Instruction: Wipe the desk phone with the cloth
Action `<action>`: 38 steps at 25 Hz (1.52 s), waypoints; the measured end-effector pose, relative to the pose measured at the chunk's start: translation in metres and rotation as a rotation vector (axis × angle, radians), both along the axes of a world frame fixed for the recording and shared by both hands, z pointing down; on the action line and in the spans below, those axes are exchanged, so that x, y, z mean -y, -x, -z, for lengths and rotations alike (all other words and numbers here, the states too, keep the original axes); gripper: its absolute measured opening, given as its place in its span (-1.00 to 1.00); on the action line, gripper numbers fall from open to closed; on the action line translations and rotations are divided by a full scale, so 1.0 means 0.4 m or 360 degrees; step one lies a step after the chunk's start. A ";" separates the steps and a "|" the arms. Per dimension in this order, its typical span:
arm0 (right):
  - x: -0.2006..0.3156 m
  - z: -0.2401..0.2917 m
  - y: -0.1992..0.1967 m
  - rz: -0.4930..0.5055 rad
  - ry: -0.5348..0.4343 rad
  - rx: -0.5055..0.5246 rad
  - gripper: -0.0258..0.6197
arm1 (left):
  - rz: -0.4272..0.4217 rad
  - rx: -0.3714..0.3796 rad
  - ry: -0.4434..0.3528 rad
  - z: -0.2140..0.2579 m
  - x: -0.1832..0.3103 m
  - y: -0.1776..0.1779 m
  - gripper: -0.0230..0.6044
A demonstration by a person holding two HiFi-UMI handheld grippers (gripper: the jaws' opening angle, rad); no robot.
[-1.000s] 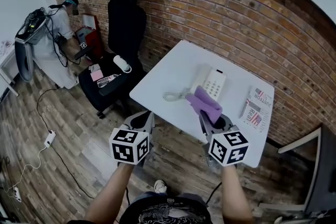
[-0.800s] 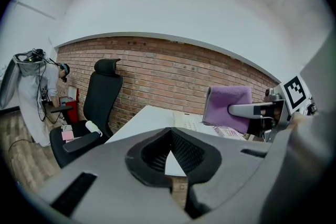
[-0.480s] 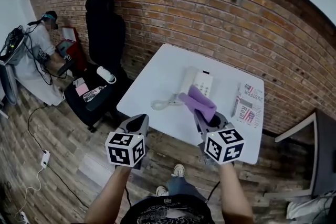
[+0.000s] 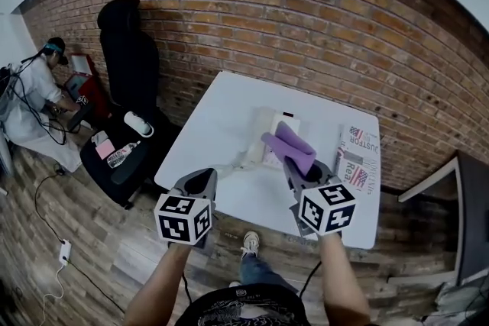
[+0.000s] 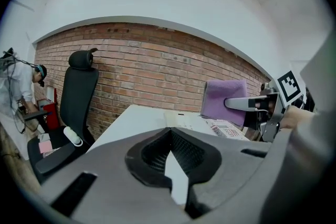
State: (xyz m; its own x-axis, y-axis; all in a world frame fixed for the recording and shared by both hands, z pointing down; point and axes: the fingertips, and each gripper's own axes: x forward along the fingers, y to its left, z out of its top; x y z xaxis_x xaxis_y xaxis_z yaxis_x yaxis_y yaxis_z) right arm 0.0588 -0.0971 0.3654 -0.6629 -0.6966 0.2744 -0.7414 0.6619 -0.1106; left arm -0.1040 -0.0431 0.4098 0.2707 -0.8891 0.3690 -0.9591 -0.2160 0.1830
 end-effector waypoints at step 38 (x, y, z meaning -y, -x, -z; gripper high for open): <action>0.667 -0.323 -0.013 0.0075 0.0187 -0.0457 -0.78 | -0.0182 0.0055 0.0302 -0.175 0.603 -0.077 -0.91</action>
State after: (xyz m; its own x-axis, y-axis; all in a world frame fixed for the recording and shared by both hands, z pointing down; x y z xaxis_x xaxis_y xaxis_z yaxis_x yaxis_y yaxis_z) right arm 0.0640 -0.3639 0.4944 -0.5775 -0.6192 0.5321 -0.7220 0.6915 0.0211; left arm -0.0733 -0.2844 0.4798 0.3499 -0.7673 0.5375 -0.9368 -0.2884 0.1981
